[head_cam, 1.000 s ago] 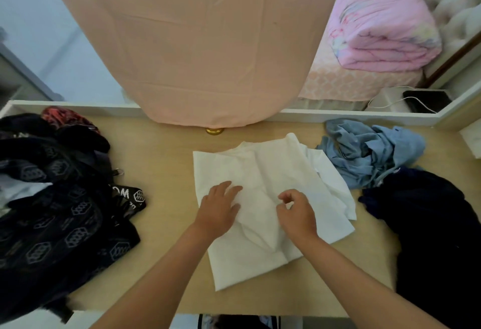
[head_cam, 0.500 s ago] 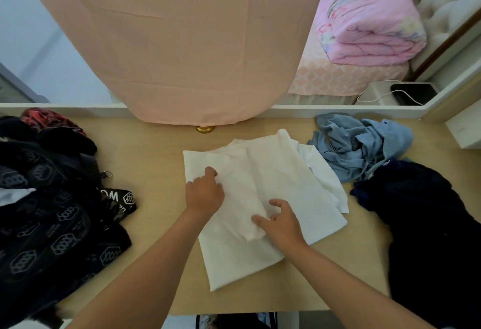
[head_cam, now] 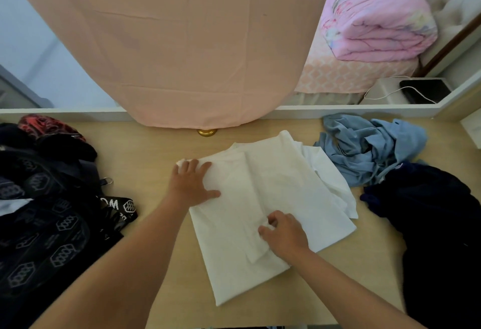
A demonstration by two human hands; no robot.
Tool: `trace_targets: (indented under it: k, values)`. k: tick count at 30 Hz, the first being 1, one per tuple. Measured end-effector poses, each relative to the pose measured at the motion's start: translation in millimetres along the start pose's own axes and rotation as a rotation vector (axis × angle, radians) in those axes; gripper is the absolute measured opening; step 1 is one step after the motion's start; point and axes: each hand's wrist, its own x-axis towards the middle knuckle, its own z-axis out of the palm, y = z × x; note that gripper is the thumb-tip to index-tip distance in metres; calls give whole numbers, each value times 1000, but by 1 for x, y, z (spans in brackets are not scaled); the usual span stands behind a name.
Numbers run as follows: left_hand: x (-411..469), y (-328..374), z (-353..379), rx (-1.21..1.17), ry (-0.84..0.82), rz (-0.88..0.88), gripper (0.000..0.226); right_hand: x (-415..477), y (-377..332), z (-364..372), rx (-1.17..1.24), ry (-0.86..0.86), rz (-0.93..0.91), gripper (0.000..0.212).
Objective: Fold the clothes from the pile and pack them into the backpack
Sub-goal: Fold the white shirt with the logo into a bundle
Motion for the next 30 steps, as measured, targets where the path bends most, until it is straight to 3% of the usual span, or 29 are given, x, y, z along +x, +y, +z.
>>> trace_targets:
  k: [5,8,11,13,15,16,18,19,21,23,25,30]
  values:
    - [-41,-16,6,21,61,-133,60,17,-15,1,-317,81,-172,22]
    - [-82,-18,7,76,-59,-205,44,27,-23,-2,-451,69,-283,19]
    - [-109,-15,6,192,-160,-225,31,32,-30,-8,-438,-10,-355,16]
    - [-111,-13,5,164,-44,-188,23,30,-32,-11,-483,-26,-399,17]
    - [-101,-12,15,-18,213,1,23,25,-31,-11,-533,13,-464,17]
    - [-94,-12,19,-89,255,126,33,22,-29,-10,-531,58,-520,14]
    - [-83,-13,23,-143,171,277,53,13,-22,-8,-482,151,-627,10]
    - [-80,-14,22,-132,121,274,55,9,-17,-8,-443,186,-674,10]
    - [-75,-17,21,-79,182,306,43,0,-8,-8,-378,194,-718,10]
    - [-77,-19,17,5,240,360,22,-8,0,-7,-343,170,-662,16]
    - [-80,-22,18,-24,351,399,19,-11,5,-9,-311,159,-562,18]
    - [-75,-12,3,-216,654,183,21,-7,-5,-20,-207,394,-581,13]
